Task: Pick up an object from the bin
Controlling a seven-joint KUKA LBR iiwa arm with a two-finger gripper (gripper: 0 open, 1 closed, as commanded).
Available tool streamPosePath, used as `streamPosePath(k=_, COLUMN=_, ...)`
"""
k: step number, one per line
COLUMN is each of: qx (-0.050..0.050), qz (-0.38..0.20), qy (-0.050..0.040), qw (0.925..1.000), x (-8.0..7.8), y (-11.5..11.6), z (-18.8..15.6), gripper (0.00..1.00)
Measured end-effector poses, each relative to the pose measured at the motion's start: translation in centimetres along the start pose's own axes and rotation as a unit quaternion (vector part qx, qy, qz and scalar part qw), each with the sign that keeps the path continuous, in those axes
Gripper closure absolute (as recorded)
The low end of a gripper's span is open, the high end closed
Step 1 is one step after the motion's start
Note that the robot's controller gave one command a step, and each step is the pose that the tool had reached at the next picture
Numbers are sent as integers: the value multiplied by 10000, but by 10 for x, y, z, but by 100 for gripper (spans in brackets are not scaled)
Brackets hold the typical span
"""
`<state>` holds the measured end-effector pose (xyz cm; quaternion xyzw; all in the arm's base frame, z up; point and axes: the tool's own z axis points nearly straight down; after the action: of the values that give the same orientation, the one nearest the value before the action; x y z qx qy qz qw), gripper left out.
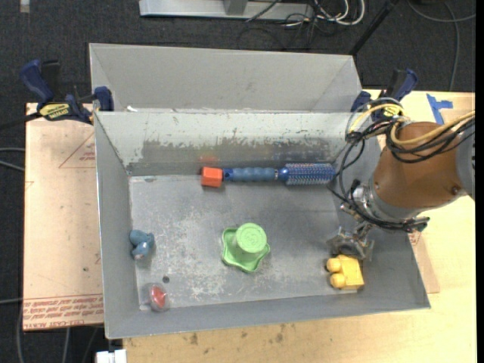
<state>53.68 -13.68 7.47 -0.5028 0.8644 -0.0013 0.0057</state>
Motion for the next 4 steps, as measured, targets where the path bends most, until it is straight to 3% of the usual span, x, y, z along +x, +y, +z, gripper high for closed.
streamPosePath(k=1, qx=-48, qz=-15, qy=-82, qw=10000, x=-11, y=5, z=0, gripper=0)
streamPosePath(k=2, qx=-25, qz=-2627, qy=-70, qw=9648, x=-9, y=51, z=2, gripper=0)
streamPosePath(k=3, qx=-17, qz=-2599, qy=-10, qw=9656, x=-2, y=47, z=1, gripper=100)
streamPosePath(k=4, qx=-33, qz=-2618, qy=-79, qw=9651, x=-9, y=52, z=3, gripper=0)
